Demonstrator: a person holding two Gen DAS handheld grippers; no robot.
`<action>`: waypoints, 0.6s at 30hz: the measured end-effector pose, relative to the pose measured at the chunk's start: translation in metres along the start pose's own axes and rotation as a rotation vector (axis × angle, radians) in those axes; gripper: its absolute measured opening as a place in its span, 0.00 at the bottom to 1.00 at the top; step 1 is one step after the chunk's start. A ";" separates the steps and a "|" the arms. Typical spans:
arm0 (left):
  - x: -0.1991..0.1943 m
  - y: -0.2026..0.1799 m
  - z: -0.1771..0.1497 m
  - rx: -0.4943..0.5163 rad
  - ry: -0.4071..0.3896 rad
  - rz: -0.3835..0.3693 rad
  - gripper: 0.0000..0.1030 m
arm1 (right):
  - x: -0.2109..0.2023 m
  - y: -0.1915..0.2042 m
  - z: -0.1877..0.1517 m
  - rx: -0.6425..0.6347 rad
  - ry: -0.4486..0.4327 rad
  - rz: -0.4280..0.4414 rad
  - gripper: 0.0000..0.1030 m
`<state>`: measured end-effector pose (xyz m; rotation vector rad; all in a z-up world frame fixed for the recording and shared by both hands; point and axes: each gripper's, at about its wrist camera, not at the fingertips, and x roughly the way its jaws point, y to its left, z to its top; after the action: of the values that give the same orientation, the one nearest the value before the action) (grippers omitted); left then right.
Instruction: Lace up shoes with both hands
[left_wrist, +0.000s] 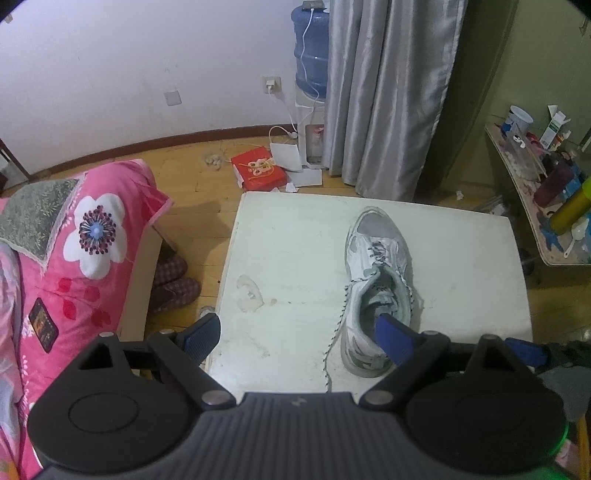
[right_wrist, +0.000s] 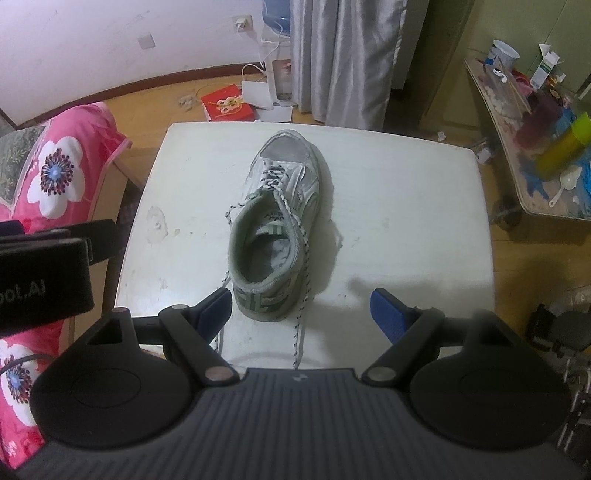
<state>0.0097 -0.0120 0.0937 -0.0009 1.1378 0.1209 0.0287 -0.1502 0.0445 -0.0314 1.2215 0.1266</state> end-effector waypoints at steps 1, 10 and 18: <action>0.000 0.000 0.000 0.000 0.001 0.000 0.89 | 0.000 0.000 -0.001 0.000 0.001 -0.001 0.80; -0.001 0.001 -0.001 0.008 0.008 0.000 0.89 | 0.000 0.004 -0.004 -0.002 0.003 -0.004 0.80; 0.001 0.003 -0.001 0.009 0.013 0.001 0.89 | 0.001 0.005 -0.007 0.002 0.005 -0.013 0.80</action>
<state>0.0088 -0.0085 0.0920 0.0072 1.1514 0.1167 0.0217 -0.1454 0.0419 -0.0376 1.2258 0.1136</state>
